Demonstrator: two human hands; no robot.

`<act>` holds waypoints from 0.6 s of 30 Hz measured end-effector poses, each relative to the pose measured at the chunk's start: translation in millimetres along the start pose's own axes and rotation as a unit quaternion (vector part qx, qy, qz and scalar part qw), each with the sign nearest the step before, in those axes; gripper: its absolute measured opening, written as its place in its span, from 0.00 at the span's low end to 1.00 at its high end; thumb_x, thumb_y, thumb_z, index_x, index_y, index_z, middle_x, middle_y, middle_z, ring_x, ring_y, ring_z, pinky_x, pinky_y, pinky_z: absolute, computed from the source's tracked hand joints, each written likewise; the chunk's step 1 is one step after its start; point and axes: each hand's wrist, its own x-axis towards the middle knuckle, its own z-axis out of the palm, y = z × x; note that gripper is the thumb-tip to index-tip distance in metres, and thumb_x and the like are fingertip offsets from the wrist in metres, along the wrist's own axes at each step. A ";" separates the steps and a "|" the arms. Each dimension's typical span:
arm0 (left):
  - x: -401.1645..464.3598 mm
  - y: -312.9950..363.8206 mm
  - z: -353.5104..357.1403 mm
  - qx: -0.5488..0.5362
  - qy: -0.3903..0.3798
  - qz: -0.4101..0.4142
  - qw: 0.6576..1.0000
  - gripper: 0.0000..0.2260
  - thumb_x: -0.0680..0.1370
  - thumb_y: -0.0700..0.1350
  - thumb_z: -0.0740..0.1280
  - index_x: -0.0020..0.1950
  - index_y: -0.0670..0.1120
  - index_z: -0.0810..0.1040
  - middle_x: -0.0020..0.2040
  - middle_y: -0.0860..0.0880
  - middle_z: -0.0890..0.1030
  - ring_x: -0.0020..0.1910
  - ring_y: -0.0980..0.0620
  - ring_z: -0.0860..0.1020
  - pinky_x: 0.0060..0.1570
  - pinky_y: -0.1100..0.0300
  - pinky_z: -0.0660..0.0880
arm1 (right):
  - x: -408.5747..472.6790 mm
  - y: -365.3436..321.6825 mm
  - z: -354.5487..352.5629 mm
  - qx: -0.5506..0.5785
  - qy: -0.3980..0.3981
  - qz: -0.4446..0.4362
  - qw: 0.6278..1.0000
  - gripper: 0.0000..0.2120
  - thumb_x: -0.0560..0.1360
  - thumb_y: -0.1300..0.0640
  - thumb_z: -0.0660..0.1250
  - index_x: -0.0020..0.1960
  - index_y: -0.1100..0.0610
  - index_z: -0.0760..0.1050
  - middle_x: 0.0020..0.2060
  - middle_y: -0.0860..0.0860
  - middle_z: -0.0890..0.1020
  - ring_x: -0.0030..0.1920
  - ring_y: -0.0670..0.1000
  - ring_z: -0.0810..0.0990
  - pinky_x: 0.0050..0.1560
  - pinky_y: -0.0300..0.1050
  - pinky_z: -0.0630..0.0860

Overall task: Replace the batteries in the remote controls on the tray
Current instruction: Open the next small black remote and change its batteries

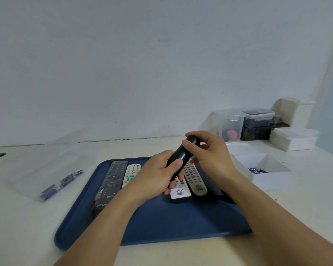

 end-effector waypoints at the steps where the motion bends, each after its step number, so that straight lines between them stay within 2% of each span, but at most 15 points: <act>1: 0.8 -1.2 1.1 -0.005 0.009 -0.003 1.000 0.07 0.85 0.47 0.61 0.58 0.48 0.76 0.38 0.50 0.80 0.30 0.53 0.72 0.27 0.60 0.70 | 1.6 1.5 -1.1 -0.016 0.008 -0.004 1.000 0.07 0.75 0.55 0.74 0.52 0.48 0.82 0.42 0.46 0.85 0.40 0.44 0.83 0.39 0.37 0.77; 3: 1.9 -4.6 4.0 -0.012 0.029 -0.013 0.999 0.07 0.85 0.47 0.62 0.59 0.48 0.76 0.38 0.50 0.81 0.30 0.53 0.73 0.28 0.61 0.70 | 4.5 2.9 -3.6 -0.044 0.018 -0.016 0.999 0.07 0.74 0.55 0.75 0.51 0.47 0.83 0.44 0.44 0.85 0.43 0.43 0.82 0.43 0.37 0.77; 5: 2.9 -6.6 4.9 -0.018 0.052 -0.022 0.998 0.06 0.84 0.48 0.63 0.57 0.47 0.76 0.38 0.49 0.80 0.29 0.54 0.73 0.28 0.60 0.71 | 7.8 -0.2 -7.3 -0.001 0.026 0.000 1.000 0.04 0.74 0.57 0.75 0.48 0.51 0.83 0.43 0.47 0.86 0.43 0.44 0.82 0.45 0.38 0.77; 9: 6.7 -5.1 -1.7 -0.068 0.132 -0.039 0.988 0.11 0.84 0.51 0.63 0.53 0.44 0.77 0.38 0.47 0.80 0.28 0.53 0.73 0.26 0.60 0.70 | 16.6 -3.7 -23.3 0.149 0.077 0.136 0.976 0.06 0.76 0.61 0.72 0.48 0.65 0.81 0.38 0.52 0.80 0.37 0.49 0.80 0.40 0.40 0.80; 12: 8.0 -3.3 -5.7 -0.124 0.158 -0.039 0.979 0.10 0.86 0.47 0.59 0.52 0.43 0.76 0.37 0.47 0.81 0.28 0.51 0.74 0.26 0.59 0.70 | 15.6 5.0 -25.9 0.136 0.033 0.234 0.962 0.06 0.74 0.65 0.73 0.46 0.67 0.78 0.41 0.59 0.79 0.37 0.52 0.80 0.33 0.38 0.81; 14: 7.5 -0.3 -4.0 -0.163 0.145 -0.042 0.975 0.10 0.86 0.45 0.58 0.54 0.42 0.76 0.36 0.47 0.83 0.28 0.49 0.76 0.26 0.58 0.73 | 13.9 14.0 -23.0 0.038 0.008 0.244 0.969 0.08 0.73 0.63 0.75 0.46 0.67 0.79 0.42 0.59 0.81 0.38 0.54 0.81 0.31 0.41 0.82; 16: 6.9 2.6 -1.7 -0.204 0.128 -0.052 0.969 0.09 0.86 0.44 0.58 0.55 0.41 0.76 0.37 0.45 0.84 0.29 0.48 0.79 0.27 0.57 0.77 | 15.2 20.9 -23.2 -0.170 0.026 0.179 0.969 0.08 0.70 0.57 0.78 0.42 0.60 0.82 0.38 0.54 0.84 0.37 0.53 0.83 0.36 0.46 0.82; 18: 6.6 4.4 -0.8 -0.234 0.112 -0.058 0.964 0.08 0.86 0.43 0.58 0.54 0.40 0.74 0.40 0.42 0.85 0.31 0.45 0.81 0.28 0.55 0.78 | 14.8 21.4 -24.9 -0.315 0.036 0.102 0.943 0.07 0.68 0.52 0.79 0.38 0.53 0.82 0.35 0.49 0.84 0.39 0.50 0.83 0.39 0.44 0.78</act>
